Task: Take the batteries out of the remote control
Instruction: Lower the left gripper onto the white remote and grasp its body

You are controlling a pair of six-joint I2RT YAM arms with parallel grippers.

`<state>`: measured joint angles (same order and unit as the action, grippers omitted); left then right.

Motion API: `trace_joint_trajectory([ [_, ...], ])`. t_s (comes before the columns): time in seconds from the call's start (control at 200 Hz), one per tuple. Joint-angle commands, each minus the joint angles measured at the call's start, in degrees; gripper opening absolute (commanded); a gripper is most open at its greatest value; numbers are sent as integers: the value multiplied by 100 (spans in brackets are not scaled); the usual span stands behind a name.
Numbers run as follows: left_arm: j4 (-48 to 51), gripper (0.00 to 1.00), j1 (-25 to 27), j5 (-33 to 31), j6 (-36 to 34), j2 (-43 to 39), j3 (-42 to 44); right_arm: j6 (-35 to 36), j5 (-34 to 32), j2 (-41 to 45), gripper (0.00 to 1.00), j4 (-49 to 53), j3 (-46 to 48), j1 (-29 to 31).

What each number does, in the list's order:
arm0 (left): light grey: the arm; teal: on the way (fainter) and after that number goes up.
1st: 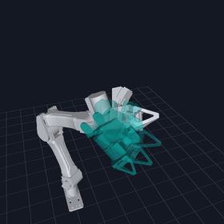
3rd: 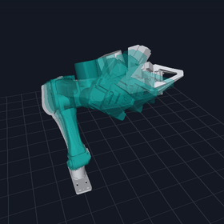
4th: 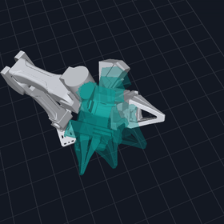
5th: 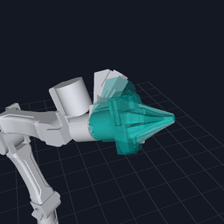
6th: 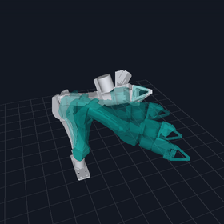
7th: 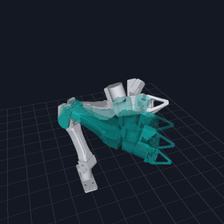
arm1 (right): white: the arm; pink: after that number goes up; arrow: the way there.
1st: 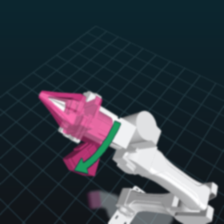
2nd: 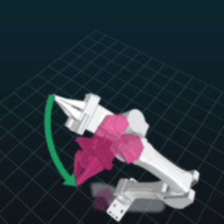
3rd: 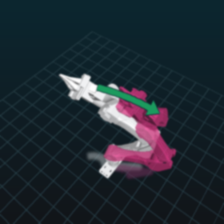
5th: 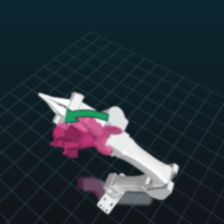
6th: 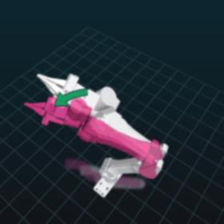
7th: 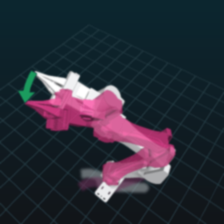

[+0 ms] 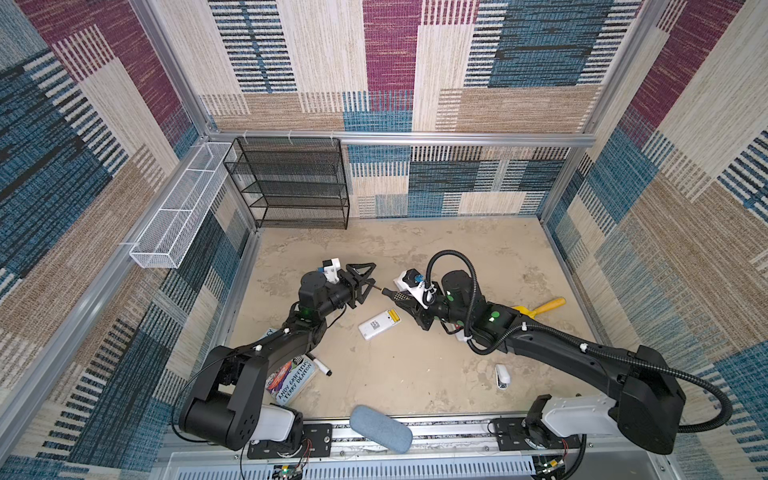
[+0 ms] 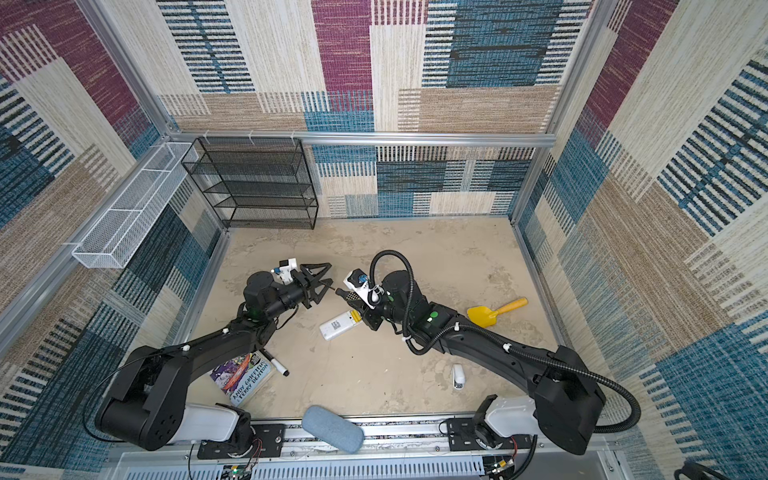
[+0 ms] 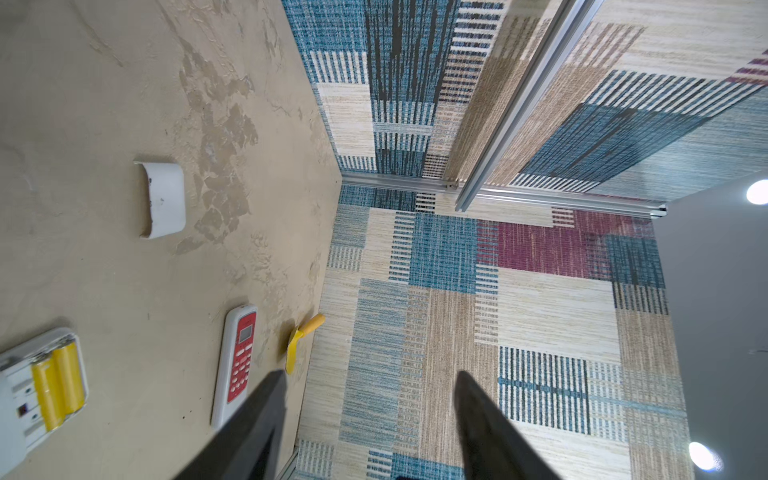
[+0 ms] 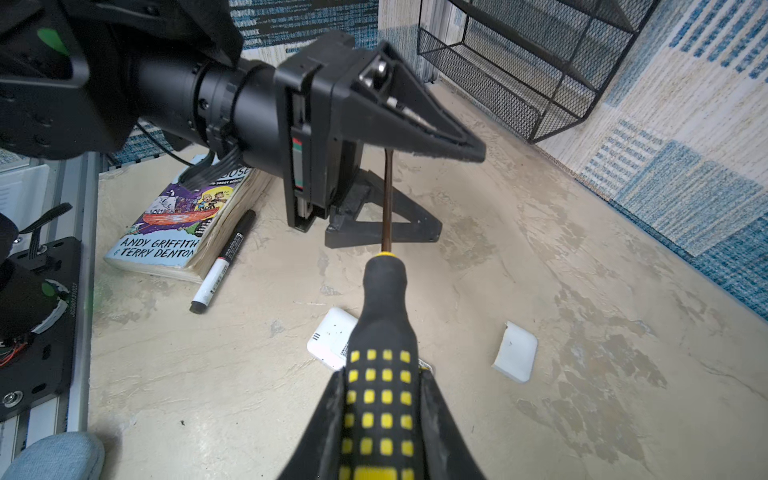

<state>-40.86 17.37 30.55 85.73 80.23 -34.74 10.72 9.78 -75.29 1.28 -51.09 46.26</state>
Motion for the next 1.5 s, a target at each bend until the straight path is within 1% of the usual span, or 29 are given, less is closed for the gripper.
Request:
trace_joint_trajectory([
  [0.0, 1400, 75, -31, 148, -1169, -148, -271, -100, -517, 69, 0, 347, -11, -3],
  [0.05, 2074, 76, -39, 74, -1583, -227, -429, -154, -719, 105, 0, 498, 23, -5],
  [0.165, 3293, 77, -56, -214, -2486, -446, -746, -275, -1220, 146, 0, 875, 85, -3],
  [0.3, 4564, 79, -51, -462, -3577, -502, -1235, -454, -1550, 218, 0, 1156, 180, -3],
  [0.416, 5411, 85, -51, -469, -4285, -317, -1617, -625, -1760, 266, 0, 1413, 199, -3],
  [0.481, 5897, 90, -49, -474, -4603, -165, -1834, -712, -1841, 278, 0, 1582, 183, -3],
  [0.551, 6384, 90, -41, -458, -5031, 34, -2081, -785, -1857, 303, 0, 1750, 163, -3],
  [0.641, 6738, 90, 0, -516, -5586, 196, -2262, -852, -1823, 340, 0, 1922, 161, -3],
  [0.701, 6996, 89, 78, -695, -6065, 245, -2403, -902, -1795, 365, 0, 2004, 185, -3],
  [0.796, 7525, 88, 226, -1246, -6797, 290, -2652, -981, -1735, 398, 0, 2086, 221, -3],
  [1.027, 7640, 87, 575, -2178, -8018, 19, -2549, -1046, -1576, 459, 0, 2113, 257, -7],
  [1.052, 7615, 93, 619, -2288, -8186, -18, -2484, -1046, -1561, 466, 0, 2100, 266, -3],
  [1.067, 7563, 95, 657, -2375, -8307, -48, -2432, -1053, -1550, 469, 0, 2097, 266, -3],
  [1.177, 7317, 96, 953, -2851, -9088, -182, -2075, -1053, -1477, 484, 0, 2042, 292, -3],
  [1.357, 7318, 94, 1088, -3006, -9722, 94, -1967, -1038, -1327, 465, 0, 2008, 310, -5],
  [1.492, 7267, 91, 1233, -2827, -10102, 335, -1955, -1020, -1205, 411, 0, 2016, 312, -3],
])
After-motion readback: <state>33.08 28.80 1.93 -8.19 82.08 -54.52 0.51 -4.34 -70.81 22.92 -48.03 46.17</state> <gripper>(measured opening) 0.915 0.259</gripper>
